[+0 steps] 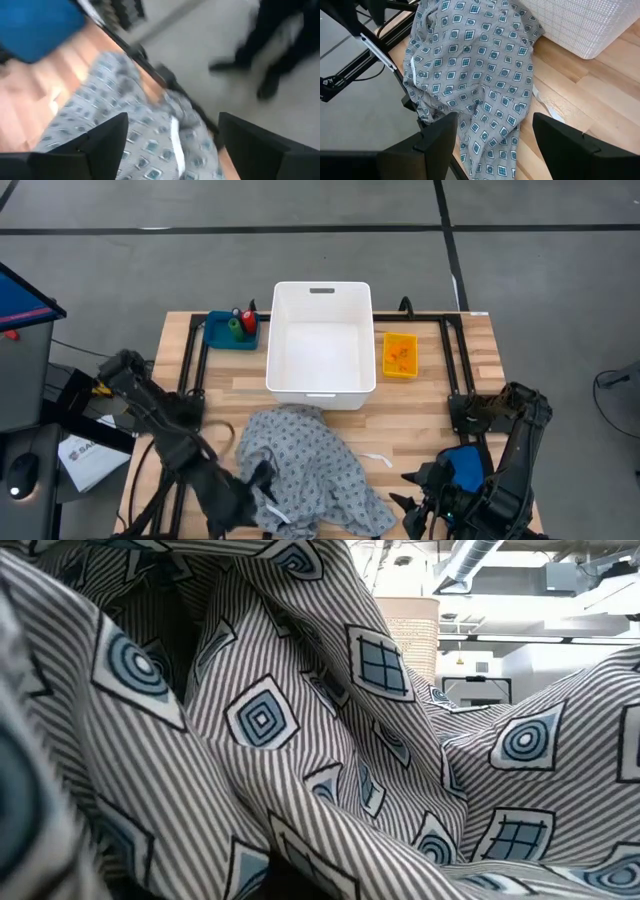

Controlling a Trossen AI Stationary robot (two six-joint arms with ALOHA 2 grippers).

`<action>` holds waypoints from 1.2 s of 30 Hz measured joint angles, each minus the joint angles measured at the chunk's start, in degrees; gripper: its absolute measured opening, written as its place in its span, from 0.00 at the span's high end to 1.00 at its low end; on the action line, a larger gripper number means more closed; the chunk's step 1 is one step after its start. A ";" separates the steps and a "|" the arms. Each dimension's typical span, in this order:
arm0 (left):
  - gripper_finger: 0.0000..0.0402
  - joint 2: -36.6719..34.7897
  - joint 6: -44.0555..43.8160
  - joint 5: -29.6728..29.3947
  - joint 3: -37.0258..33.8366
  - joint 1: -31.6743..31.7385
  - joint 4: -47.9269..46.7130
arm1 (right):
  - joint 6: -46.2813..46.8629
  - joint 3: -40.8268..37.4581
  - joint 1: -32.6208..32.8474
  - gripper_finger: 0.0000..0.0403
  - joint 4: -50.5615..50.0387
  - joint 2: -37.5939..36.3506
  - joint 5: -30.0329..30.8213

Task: Pick & place medical supplies in basket/bin
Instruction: Put the gray patient gown into the white bin

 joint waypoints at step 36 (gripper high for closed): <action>0.09 31.00 8.58 -18.09 4.29 1.03 7.83 | -0.44 0.00 2.78 0.37 0.01 0.02 0.26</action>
